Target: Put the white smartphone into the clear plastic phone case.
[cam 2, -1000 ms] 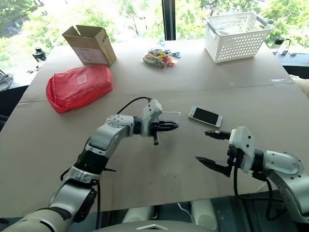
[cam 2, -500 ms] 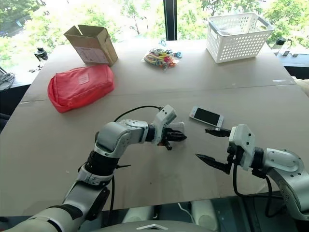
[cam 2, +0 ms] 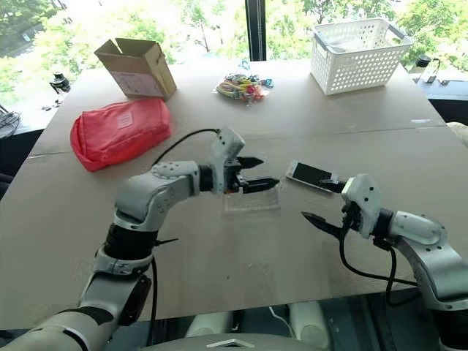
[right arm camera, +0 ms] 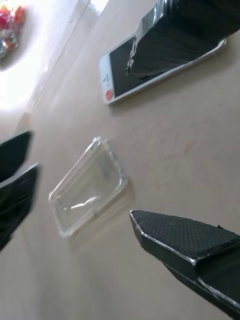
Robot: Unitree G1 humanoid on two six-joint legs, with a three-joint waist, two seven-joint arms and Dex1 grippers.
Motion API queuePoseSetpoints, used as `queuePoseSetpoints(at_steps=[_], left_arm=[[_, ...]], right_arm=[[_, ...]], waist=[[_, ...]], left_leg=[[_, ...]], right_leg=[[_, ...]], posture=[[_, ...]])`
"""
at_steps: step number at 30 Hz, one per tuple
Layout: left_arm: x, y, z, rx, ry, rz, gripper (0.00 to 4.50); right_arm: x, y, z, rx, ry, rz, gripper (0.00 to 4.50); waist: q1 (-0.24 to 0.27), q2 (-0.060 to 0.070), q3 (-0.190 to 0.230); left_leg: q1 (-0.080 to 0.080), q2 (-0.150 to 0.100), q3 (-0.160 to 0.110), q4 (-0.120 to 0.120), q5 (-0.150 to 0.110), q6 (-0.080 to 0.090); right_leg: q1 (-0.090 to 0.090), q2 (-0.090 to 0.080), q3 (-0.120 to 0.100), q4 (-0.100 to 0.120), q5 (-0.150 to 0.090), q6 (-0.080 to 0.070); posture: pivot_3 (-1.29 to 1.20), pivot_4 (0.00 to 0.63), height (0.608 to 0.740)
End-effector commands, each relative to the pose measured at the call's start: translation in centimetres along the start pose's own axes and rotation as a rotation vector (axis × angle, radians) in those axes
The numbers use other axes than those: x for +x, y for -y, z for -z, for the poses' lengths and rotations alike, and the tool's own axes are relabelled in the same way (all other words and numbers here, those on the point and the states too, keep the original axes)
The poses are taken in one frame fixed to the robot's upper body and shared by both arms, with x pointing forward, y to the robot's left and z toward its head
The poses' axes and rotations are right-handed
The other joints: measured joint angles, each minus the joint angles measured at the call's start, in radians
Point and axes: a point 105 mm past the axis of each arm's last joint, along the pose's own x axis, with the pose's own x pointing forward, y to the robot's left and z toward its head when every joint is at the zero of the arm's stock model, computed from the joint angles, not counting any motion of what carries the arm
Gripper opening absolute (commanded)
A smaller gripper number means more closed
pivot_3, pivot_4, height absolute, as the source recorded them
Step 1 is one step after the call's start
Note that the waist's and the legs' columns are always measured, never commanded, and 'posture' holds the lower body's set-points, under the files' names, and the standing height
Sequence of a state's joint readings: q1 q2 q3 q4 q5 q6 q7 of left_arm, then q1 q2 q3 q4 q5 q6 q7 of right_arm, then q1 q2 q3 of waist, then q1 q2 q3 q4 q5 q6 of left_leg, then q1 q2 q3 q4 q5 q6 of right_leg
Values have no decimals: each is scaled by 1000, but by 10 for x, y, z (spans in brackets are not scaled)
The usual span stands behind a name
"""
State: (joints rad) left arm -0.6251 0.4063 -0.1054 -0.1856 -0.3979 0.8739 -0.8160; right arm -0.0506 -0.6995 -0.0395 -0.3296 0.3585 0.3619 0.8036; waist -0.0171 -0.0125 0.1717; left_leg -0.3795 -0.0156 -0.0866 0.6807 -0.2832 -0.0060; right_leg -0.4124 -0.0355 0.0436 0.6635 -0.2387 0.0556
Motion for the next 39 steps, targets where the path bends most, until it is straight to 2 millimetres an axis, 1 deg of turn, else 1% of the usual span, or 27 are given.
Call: queuePoseSetpoints(at_steps=[1,3,4,5,7,9,11,12,14,16,20,24,25,27,28,29,30,35,37,39], left_arm=[[-31,3,-25,236,76,51,4457],[-47,4,-24,341,40,61,4457],[-52,4,-22,381,26,63,4457],[-55,4,-22,408,16,66,4457],[-62,14,-15,436,-12,113,4457],[-65,20,-13,440,-12,140,4457],[-66,26,-11,436,-1,150,4457],[-67,29,-8,438,-10,153,4457],[-68,32,-6,433,-11,146,4457],[-69,32,-6,426,-8,139,4457],[-71,35,0,412,-30,150,4457],[-72,37,4,316,-38,174,4457],[-72,36,6,315,-54,175,4457],[-73,33,12,322,-90,168,4500],[-73,31,14,322,-104,163,4500],[-73,30,15,315,-113,154,4500],[-73,28,16,310,-118,148,4500],[-71,27,17,280,-118,129,4500],[-71,27,18,277,-122,128,4500],[-70,26,18,282,-126,122,4500]], right_arm=[[14,22,2,-69,-13,29,4500],[23,41,5,-46,-18,28,4500],[26,49,7,-49,-25,23,4500],[28,54,9,-53,-29,18,4500],[32,68,14,-33,-38,-1,4500],[33,74,18,-22,-50,-23,4500],[31,75,30,-16,-97,-74,4500],[29,73,38,-1,-132,-116,4500],[26,68,47,25,-174,-191,4500],[23,66,51,35,-188,-226,4500],[23,66,60,33,-219,-242,4500],[25,67,67,24,-234,-235,4500],[25,67,69,27,-238,-231,4500],[24,68,71,26,-247,-227,3938],[24,68,72,24,-251,-226,3556],[23,68,73,21,-255,-223,3330],[23,69,73,20,-257,-221,2944],[21,69,76,-2,-273,-218,2900],[22,68,72,-8,-257,-220,2900],[24,68,63,-27,-229,-223,2900]], waist=[[-3,0,1],[-4,0,1],[-3,1,2],[1,1,2],[4,1,2],[5,0,2],[7,0,2],[5,0,2],[0,0,2],[2,0,2],[1,0,2],[1,0,1],[1,0,1],[-2,-1,0],[-1,-1,0],[-1,-1,0],[-1,-1,0],[0,-2,0],[0,-2,0],[-1,-2,0]], left_leg=[[0,0,1,0,0,0],[0,0,3,-1,0,0],[0,0,3,-1,0,0],[0,0,3,-2,0,0],[-1,0,3,-2,0,0],[-2,0,3,-3,-1,1],[-3,0,3,-5,-1,1],[-3,0,2,-5,-1,1],[-2,0,3,-5,-3,4],[-1,1,3,-5,-3,5],[1,1,3,-5,-3,5],[1,1,2,-5,-3,5],[1,1,2,-5,-3,5],[1,1,3,-5,-3,5],[2,1,2,-5,-3,5],[2,1,2,-5,-3,5],[2,1,2,-5,-3,5],[2,1,2,-5,-3,5],[2,1,2,-5,-3,5],[2,1,2,-5,-3,5]], right_leg=[[0,0,0,0,0,0],[0,0,0,-1,0,0],[0,0,1,-2,0,0],[0,-1,1,-2,0,0],[0,-2,0,-2,0,0],[0,-2,-1,-4,0,0],[0,-4,-2,-5,0,0],[0,-4,-3,-5,0,0],[0,-4,-2,-5,0,0],[0,-4,-3,-5,0,0],[0,-3,-2,-2,0,0],[1,-3,-2,-2,0,0],[1,-3,-2,-2,0,0],[1,-3,-2,-2,0,0],[1,-3,-2,-1,0,0],[1,-2,-2,-1,0,0],[1,-2,-2,-1,0,0],[2,-3,-2,-2,0,0],[2,-3,-2,-2,0,0],[2,-2,-2,-1,0,0]], posture=[[0,150,740],[0,150,740],[0,150,740],[0,150,740],[0,150,740],[0,150,740],[0,150,740],[0,150,740],[0,150,740],[0,150,740],[0,150,740],[0,150,740],[0,150,740],[0,150,740],[0,150,740],[0,150,740],[0,150,740],[0,150,740],[0,150,740],[0,150,740]])
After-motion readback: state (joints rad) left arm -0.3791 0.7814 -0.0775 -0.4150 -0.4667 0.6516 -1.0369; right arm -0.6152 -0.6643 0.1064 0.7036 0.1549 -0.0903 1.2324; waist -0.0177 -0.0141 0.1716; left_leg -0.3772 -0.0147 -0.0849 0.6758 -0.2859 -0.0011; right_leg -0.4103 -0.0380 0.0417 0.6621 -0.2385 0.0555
